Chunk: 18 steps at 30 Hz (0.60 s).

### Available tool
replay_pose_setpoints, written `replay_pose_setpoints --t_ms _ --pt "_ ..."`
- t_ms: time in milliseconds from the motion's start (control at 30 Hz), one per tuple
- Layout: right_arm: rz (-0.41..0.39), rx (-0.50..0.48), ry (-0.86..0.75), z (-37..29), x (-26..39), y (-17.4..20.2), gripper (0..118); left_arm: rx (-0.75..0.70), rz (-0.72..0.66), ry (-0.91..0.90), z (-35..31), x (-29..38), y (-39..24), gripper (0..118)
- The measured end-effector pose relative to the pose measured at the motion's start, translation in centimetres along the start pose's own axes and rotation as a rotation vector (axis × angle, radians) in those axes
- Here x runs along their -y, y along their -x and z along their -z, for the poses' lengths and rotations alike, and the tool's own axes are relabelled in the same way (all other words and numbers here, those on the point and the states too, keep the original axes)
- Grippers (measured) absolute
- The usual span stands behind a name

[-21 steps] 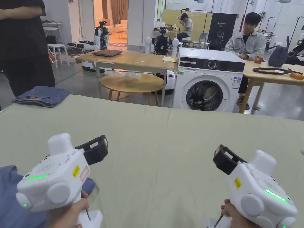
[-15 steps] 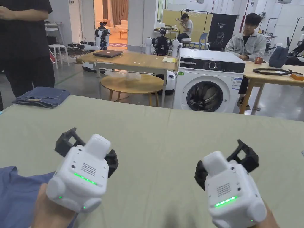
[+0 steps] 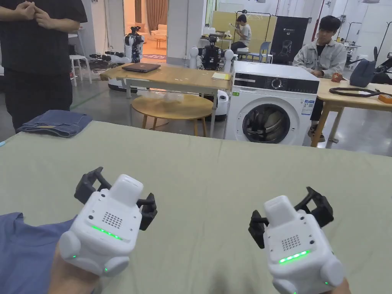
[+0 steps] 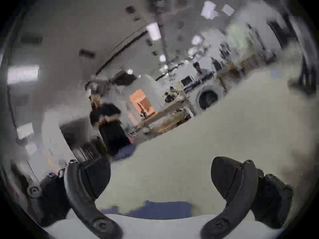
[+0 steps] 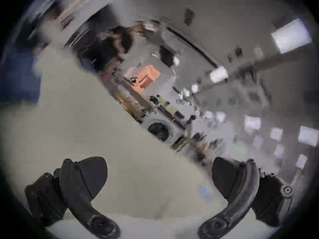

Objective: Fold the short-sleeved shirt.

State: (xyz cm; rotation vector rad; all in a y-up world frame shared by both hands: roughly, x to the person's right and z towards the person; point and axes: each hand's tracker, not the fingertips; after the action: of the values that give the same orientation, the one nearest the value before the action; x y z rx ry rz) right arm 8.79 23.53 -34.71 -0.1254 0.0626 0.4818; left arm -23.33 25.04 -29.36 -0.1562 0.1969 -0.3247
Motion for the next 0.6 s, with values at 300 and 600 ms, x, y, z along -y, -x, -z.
replay_pose_setpoints --t_ms 300,600 --pt "0.509 -0.016 0.036 -0.1 1.1 -1.4 118 0.012 -0.455 -0.060 -1.7 0.0 0.7 115" --pt "0.490 0.018 0.016 -0.4 0.9 -1.1 118 0.039 -0.432 -0.033 0.0 0.2 1.6 116"
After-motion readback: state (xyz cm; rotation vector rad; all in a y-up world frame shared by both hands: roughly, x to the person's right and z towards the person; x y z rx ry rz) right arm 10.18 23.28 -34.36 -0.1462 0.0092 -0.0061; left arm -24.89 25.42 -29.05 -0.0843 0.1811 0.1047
